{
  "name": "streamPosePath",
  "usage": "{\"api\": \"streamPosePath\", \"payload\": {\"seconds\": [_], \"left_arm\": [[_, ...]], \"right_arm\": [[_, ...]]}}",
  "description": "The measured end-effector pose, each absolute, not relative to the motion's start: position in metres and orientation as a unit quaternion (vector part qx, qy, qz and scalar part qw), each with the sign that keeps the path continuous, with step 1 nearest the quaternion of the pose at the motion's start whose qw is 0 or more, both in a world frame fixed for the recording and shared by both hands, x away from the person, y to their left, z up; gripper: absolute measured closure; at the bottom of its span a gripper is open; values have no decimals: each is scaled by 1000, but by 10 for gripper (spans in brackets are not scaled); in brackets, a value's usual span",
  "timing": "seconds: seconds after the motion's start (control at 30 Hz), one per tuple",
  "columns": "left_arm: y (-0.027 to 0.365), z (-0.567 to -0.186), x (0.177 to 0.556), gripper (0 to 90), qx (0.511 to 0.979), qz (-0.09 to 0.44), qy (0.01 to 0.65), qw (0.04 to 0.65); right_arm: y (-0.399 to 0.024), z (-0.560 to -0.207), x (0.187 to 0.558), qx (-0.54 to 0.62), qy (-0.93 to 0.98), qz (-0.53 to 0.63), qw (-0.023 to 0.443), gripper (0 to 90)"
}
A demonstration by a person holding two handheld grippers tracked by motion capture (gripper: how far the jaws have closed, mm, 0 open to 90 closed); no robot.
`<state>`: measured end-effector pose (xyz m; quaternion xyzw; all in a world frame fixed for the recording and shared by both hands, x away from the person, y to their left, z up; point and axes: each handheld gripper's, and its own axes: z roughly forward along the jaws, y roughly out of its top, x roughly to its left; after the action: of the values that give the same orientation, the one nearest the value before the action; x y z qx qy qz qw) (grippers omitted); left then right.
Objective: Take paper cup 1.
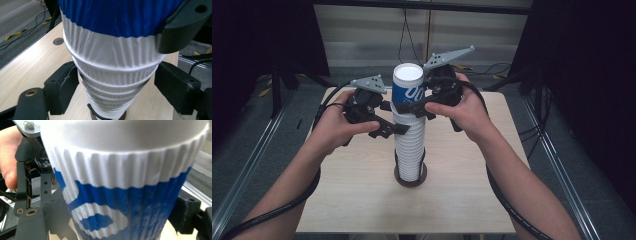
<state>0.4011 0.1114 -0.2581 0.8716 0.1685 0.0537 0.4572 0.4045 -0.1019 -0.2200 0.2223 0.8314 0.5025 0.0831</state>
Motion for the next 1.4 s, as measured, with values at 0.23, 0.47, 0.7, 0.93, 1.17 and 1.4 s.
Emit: {"api": "streamPosePath", "payload": {"seconds": [0.23, 0.47, 0.7, 0.93, 1.17, 1.4], "left_arm": [[110, -259, 400, 218, 873, 58, 161, 457], [109, -259, 398, 221, 875, 62, 152, 456], [109, -260, 397, 229, 872, 62, 156, 459], [110, -262, 396, 225, 873, 66, 159, 456], [113, -268, 394, 220, 877, 67, 163, 447], [115, -275, 394, 237, 881, 64, 169, 438]], "right_arm": [[-106, -212, 404, 226, 817, 525, 76, 204], [-110, -200, 402, 223, 813, 533, 75, 205], [-114, -193, 402, 224, 804, 545, 75, 205], [-119, -184, 401, 223, 793, 561, 80, 204], [-122, -181, 400, 225, 788, 567, 82, 204], [-126, -175, 399, 224, 779, 579, 84, 204]]}}
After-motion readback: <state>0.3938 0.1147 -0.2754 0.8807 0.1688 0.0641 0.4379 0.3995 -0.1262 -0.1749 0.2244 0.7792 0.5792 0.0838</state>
